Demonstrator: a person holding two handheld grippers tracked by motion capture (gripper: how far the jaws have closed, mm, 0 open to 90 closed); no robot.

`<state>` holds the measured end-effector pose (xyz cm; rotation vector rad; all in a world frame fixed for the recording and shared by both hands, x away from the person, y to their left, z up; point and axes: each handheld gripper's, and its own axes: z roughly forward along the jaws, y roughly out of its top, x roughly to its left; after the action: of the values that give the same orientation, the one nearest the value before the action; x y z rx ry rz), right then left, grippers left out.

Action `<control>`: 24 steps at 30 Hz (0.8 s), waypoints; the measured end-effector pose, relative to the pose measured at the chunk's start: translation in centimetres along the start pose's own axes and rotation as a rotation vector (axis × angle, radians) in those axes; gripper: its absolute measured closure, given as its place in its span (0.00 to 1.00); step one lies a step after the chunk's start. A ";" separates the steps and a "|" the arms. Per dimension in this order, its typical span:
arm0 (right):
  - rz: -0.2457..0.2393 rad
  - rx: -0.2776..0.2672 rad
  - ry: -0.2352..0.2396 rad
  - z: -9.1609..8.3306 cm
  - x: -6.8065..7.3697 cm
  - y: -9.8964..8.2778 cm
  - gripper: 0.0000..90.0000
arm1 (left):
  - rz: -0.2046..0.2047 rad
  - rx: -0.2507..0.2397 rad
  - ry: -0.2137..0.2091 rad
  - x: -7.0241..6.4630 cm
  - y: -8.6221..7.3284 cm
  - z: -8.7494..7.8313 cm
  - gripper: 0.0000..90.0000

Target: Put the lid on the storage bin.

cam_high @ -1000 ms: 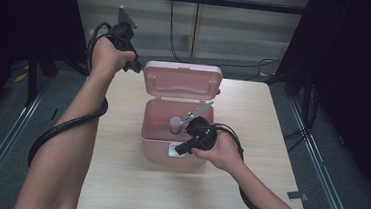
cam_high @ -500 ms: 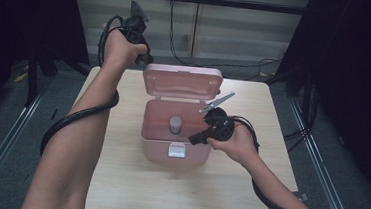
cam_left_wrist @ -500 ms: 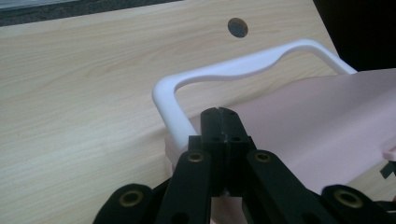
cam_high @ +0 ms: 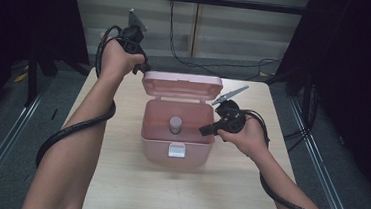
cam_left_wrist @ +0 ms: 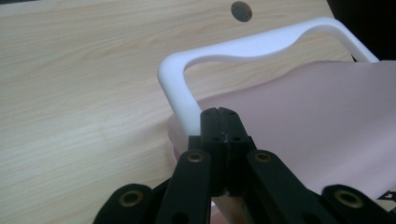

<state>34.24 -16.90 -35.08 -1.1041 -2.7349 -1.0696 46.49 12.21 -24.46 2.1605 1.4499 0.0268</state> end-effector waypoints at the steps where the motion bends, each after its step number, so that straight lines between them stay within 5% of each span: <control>1: 0.000 0.003 -0.004 -0.1 0.0 0.1 1.00 | 0.001 0.004 -0.001 0.0 -0.1 0.0 1.00; 24: -0.012 -0.048 -0.026 -1.4 -0.9 0.2 1.00 | 0.000 0.023 0.005 0.4 -1.7 1.2 1.00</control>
<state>34.68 -18.17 -34.16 -1.1175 -2.7534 -1.1364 45.55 12.52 -26.37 2.1803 1.4598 0.0156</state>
